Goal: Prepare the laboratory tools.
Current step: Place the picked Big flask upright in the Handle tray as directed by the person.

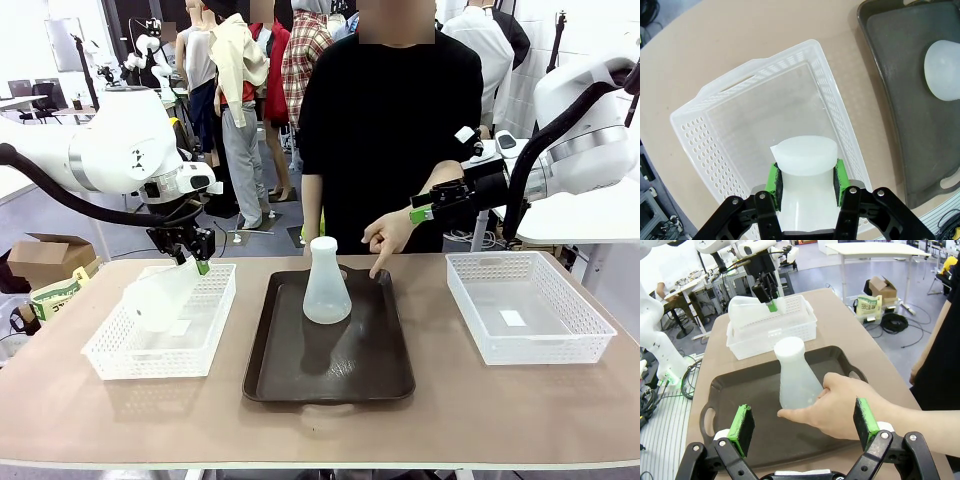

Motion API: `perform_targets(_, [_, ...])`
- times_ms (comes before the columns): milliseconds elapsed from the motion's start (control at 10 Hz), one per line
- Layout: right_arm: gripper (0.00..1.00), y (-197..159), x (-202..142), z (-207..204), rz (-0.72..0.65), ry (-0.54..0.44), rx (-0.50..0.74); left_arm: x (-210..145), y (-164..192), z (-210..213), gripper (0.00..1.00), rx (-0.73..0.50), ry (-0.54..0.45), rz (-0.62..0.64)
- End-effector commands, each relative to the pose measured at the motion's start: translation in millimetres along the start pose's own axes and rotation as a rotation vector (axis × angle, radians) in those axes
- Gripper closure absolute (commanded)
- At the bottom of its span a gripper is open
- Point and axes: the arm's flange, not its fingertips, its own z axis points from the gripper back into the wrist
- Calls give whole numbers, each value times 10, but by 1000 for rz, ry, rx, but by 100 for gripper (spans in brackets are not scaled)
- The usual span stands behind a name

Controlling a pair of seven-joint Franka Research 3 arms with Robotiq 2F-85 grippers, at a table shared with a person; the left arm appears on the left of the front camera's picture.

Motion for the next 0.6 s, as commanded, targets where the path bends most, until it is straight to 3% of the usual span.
perform_targets(0, [0, 0, 3, -3, -4, 4, 2, -67, -83, 102, 100, 11, -29, -30])
perform_targets(200, [0, 0, 3, -3, -4, 4, 2, -227, -366, 421, 100, -42, -131, -156])
perform_targets(500, [0, 0, 3, -3, -4, 4, 2, -447, -811, 664, 100, -227, -297, -520])
